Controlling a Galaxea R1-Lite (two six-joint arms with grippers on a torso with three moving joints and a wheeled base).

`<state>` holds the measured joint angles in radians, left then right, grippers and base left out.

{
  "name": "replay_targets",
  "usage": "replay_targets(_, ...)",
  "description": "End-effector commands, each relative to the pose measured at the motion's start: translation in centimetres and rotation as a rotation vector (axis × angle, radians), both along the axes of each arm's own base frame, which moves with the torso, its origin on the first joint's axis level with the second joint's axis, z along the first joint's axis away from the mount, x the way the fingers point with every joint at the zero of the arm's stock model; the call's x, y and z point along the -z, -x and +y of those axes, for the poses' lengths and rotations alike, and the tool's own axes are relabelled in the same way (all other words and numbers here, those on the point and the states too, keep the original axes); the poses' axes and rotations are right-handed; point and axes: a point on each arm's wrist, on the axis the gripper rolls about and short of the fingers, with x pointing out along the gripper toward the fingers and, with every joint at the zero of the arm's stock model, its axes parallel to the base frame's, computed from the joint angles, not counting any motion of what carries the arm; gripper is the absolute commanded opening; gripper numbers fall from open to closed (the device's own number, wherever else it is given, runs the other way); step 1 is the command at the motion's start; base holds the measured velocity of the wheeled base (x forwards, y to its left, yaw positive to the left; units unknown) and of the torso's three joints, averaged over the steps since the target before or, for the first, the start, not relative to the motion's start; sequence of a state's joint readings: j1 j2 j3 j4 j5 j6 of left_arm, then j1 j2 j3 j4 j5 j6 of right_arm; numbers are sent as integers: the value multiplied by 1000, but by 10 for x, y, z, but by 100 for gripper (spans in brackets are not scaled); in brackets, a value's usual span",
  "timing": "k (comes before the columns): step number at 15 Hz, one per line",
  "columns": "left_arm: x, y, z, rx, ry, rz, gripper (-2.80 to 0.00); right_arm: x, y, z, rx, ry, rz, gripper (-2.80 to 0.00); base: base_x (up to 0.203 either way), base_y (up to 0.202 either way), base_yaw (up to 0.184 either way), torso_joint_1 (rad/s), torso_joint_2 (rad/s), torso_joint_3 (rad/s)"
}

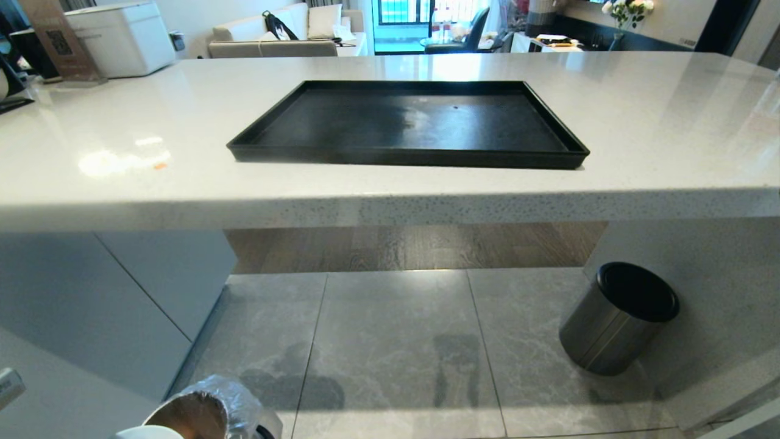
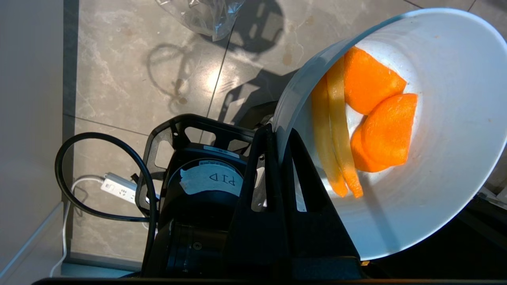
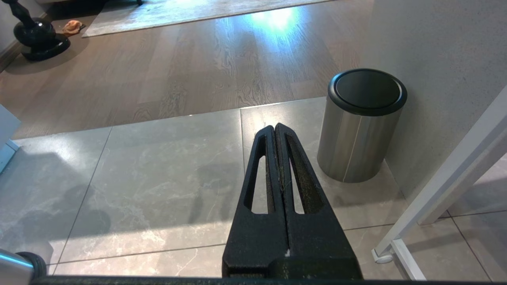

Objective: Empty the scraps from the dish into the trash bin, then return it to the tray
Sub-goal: Move the bowl over the trash can

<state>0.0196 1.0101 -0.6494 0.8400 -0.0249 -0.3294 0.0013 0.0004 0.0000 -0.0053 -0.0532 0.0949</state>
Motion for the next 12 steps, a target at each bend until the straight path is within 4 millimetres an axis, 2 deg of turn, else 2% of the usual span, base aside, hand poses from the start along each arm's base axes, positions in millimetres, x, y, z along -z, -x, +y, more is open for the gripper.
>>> replay_targets(1, 0, 1, 0, -3, 2, 5, -280, 0, 0, 0, 0, -2, -1, -280, 0, 0, 0, 0, 0, 0)
replay_targets(4, 4, 3, 0, -4, 2, 18, -280, 0, 0, 0, 0, 0, -1, -280, 0, 0, 0, 0, 0, 0)
replay_targets(12, 5, 3, 0, -3, 3, 23, -280, 0, 0, 0, 0, -1, -2, -280, -185, 0, 0, 3, 2, 1)
